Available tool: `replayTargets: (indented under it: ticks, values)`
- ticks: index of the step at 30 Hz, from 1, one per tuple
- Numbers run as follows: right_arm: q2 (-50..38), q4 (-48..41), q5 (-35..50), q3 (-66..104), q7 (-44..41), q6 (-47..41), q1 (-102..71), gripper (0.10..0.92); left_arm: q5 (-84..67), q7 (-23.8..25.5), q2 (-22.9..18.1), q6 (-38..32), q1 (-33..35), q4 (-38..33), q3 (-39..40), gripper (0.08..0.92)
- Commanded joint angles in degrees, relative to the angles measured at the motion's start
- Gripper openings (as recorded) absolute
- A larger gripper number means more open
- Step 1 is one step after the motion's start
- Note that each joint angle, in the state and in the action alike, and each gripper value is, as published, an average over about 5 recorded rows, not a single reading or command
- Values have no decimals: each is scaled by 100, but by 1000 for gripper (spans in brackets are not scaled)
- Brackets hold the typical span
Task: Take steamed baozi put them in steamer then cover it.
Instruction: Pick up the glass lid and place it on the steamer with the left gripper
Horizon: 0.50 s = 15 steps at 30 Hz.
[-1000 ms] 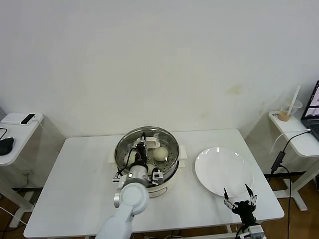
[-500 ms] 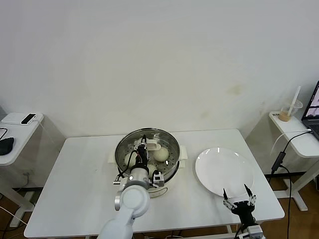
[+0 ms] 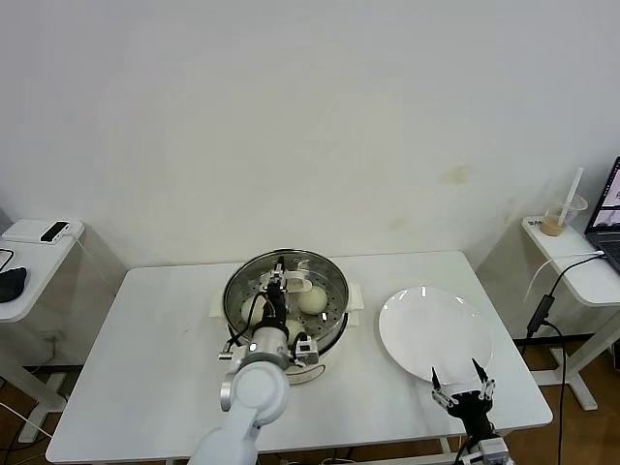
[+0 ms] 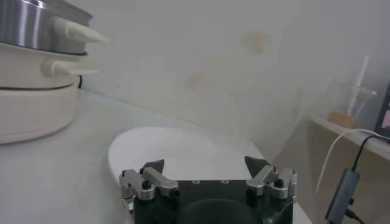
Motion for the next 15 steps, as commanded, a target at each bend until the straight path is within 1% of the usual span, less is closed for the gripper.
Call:
replayTargets:
  ticks: [1,6,10,12,15]
  values:
    - [-11,-6,-1,-8,3,-3,-4,823,-191,-135,160,-85,399,-528,-91,444]
    - [-27,-28,-2,-9,4,1,-14,823,-701,-250,505,-178,881,-1087,-149,591]
    - [-36,-50,-9,-22,6,11,-26,823,-1199,-404,671,-277,1235,-1513,-180,704]
    - [-42,-60,-11,-41,7,17,-37,823,-1505,-562,718,-347,1428,-1739,-241,761]
    - [-72,-73,3,-70,7,25,-60,823,-2224,-929,783,-483,1826,-2125,-467,811]
